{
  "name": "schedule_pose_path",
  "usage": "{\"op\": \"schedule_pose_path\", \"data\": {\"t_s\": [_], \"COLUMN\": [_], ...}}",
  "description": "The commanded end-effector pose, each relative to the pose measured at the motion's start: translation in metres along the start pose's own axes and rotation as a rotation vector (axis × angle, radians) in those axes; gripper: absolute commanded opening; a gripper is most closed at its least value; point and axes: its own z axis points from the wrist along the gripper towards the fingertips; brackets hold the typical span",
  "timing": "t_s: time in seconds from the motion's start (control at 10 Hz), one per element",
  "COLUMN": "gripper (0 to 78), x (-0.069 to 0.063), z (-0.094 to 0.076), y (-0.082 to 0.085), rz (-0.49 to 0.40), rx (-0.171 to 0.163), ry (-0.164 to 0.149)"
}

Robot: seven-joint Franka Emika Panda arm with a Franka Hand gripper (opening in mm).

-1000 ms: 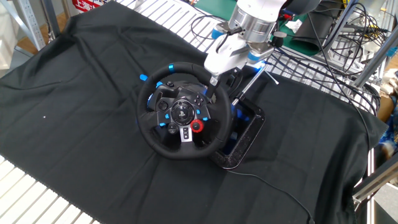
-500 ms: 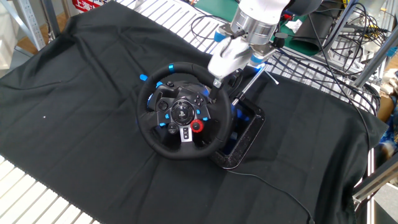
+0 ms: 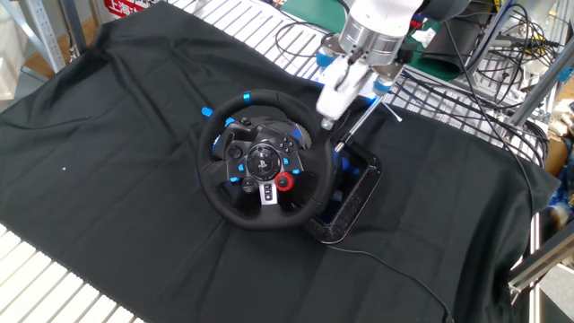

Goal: Rotate the steering wheel 90 degrees counterclockwise

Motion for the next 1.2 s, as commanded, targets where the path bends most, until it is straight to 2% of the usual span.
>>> {"op": "schedule_pose_path", "data": {"t_s": [0.1, 0.4, 0.5, 0.8, 1.2], "gripper": [77.5, 77.5, 77.5, 77.5, 77.5], "x": [0.024, 0.022, 0.02, 0.017, 0.012], "z": [0.002, 0.007, 0.009, 0.012, 0.013], "y": [-0.016, -0.005, -0.003, -0.001, 0.002], "rz": [-0.087, -0.014, 0.006, 0.067, 0.099], "rx": [0.054, 0.027, 0.021, 0.013, 0.003], "ry": [0.037, 0.012, -0.007, -0.037, -0.056]}}
